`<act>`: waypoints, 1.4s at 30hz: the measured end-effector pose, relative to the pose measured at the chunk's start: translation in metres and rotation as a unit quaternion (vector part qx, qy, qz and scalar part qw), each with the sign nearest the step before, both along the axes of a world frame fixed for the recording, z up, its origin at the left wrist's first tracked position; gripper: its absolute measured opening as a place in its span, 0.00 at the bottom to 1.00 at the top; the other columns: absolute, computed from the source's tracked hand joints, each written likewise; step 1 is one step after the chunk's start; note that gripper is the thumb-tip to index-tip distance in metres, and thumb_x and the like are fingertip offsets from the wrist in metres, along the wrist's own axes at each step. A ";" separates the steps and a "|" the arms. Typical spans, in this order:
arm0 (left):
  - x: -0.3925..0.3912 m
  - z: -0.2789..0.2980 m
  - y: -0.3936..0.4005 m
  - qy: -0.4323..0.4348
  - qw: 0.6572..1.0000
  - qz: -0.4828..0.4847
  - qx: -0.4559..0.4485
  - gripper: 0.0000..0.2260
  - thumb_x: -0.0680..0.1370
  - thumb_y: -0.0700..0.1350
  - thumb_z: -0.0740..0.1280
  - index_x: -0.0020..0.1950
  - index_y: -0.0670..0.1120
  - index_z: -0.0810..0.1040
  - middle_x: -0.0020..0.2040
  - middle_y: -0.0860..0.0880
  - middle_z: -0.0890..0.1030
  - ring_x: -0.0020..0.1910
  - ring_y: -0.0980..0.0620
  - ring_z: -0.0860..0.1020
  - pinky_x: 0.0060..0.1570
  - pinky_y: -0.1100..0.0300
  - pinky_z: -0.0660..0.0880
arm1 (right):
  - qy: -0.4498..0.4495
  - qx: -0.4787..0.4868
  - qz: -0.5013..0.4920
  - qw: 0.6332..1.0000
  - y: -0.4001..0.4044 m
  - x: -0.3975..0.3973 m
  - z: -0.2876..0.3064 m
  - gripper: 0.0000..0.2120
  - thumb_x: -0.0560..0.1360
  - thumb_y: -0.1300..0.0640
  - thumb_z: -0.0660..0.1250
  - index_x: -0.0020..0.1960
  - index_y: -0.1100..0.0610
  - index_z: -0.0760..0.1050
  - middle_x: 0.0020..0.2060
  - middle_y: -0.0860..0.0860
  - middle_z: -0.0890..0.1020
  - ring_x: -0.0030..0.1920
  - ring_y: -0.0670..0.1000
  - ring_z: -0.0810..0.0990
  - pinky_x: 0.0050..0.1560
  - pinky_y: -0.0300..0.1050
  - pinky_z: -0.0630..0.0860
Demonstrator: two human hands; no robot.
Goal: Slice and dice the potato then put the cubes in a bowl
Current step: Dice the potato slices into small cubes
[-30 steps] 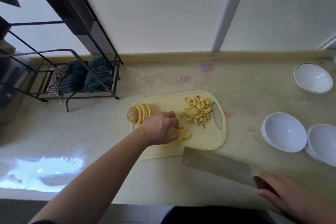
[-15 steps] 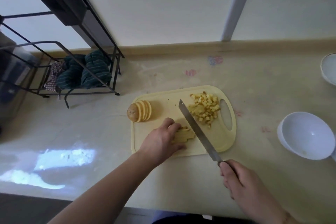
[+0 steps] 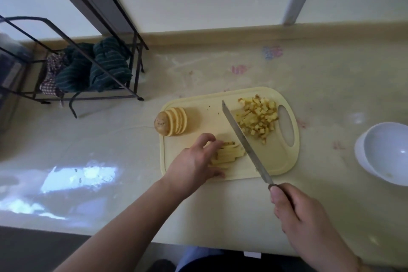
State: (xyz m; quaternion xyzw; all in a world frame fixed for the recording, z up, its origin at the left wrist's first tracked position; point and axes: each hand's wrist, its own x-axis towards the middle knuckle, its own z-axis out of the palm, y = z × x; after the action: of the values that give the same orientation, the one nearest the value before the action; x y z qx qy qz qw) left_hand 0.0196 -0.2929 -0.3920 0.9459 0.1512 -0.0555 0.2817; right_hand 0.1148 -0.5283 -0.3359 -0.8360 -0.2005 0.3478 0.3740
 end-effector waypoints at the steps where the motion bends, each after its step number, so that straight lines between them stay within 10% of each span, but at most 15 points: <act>1: -0.001 -0.001 0.000 -0.003 1.000 0.007 -0.011 0.29 0.68 0.45 0.82 0.66 0.41 0.79 0.63 0.42 0.76 0.32 0.44 0.80 0.35 0.51 0.80 | -0.002 0.000 0.001 1.000 0.000 -0.002 -0.001 0.16 0.72 0.34 0.52 0.40 0.43 0.71 0.28 0.58 0.77 0.23 0.45 0.70 0.31 0.49 0.71; 13: 0.003 -0.011 -0.019 -0.030 0.995 0.094 -0.027 0.26 0.70 0.44 0.80 0.67 0.42 0.79 0.62 0.44 0.75 0.34 0.39 0.81 0.36 0.47 0.81 | 0.003 0.008 0.045 0.999 0.020 -0.005 -0.005 0.13 0.77 0.43 0.56 0.37 0.46 0.69 0.25 0.53 0.73 0.24 0.45 0.69 0.29 0.43 0.67; 26: 0.025 0.004 -0.044 -0.020 0.980 0.196 0.009 0.24 0.75 0.48 0.77 0.67 0.41 0.77 0.63 0.42 0.74 0.40 0.33 0.81 0.38 0.47 0.78 | 0.061 0.019 0.011 0.998 0.038 0.015 -0.002 0.23 0.70 0.31 0.53 0.40 0.50 0.70 0.24 0.48 0.71 0.23 0.45 0.66 0.29 0.43 0.65; 33: 0.019 0.005 -0.021 -0.037 0.989 0.061 0.131 0.26 0.73 0.60 0.74 0.65 0.46 0.75 0.59 0.47 0.75 0.47 0.45 0.79 0.33 0.53 0.78 | 0.065 0.017 -0.007 0.998 0.023 0.004 0.006 0.27 0.68 0.27 0.53 0.43 0.50 0.72 0.24 0.50 0.71 0.24 0.46 0.66 0.30 0.46 0.66; 42: 0.025 -0.025 -0.008 -0.210 0.971 -0.038 0.107 0.10 0.77 0.43 0.72 0.55 0.39 0.84 0.58 0.41 0.81 0.50 0.41 0.78 0.51 0.50 0.78 | 0.031 -0.018 0.026 0.999 0.020 0.007 0.016 0.30 0.63 0.21 0.48 0.42 0.46 0.69 0.26 0.51 0.74 0.23 0.45 0.69 0.29 0.41 0.68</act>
State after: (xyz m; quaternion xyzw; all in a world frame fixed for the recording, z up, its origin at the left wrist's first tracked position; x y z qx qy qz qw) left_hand 0.0451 -0.3007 -0.4175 0.9661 0.0573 0.1499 0.2021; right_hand 0.1213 -0.5078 -0.3198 -0.8258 -0.2041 0.3868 0.3560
